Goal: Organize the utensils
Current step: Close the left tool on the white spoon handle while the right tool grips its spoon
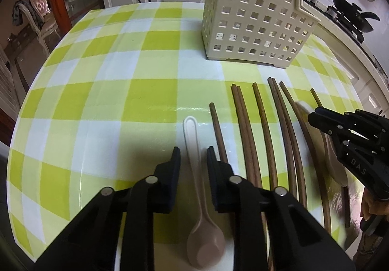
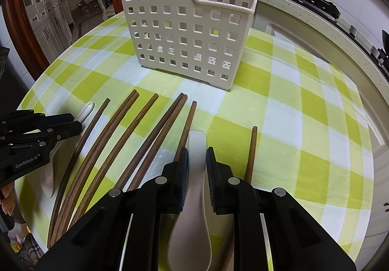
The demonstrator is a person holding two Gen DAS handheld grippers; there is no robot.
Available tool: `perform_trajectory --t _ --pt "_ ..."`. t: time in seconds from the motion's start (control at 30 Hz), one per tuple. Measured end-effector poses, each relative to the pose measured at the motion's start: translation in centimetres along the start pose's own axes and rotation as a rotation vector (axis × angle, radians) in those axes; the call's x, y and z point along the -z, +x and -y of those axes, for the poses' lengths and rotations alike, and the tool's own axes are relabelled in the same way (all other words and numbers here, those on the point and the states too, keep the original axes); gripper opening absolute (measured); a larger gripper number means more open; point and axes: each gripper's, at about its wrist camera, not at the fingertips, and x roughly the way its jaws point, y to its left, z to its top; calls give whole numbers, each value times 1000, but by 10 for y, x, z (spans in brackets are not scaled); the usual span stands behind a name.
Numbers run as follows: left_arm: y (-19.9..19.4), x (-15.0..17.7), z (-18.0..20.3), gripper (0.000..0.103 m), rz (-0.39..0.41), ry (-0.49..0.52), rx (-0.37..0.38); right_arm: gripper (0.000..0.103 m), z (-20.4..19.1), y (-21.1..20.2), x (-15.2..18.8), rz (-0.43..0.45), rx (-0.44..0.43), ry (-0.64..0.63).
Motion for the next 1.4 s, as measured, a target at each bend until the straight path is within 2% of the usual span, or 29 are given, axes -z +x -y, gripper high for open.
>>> perform_trajectory --t 0.07,0.47,0.97,1.3,1.37,1.4 --pt "0 1 3 12 3 17 -6 18 0 1 0 -1 2 -1" --pt "-9 4 3 11 29 17 41 17 0 -17 0 50 0 3" --pt "-91 26 8 11 219 41 100 17 -7 -73 12 139 24 6" --pt "-119 54 9 11 299 51 107 17 -14 -101 30 186 46 24" --pt "-123 57 11 11 313 54 108 15 -15 -107 32 201 50 27" --pt "-124 58 12 11 319 57 109 9 -15 -111 33 210 50 29"
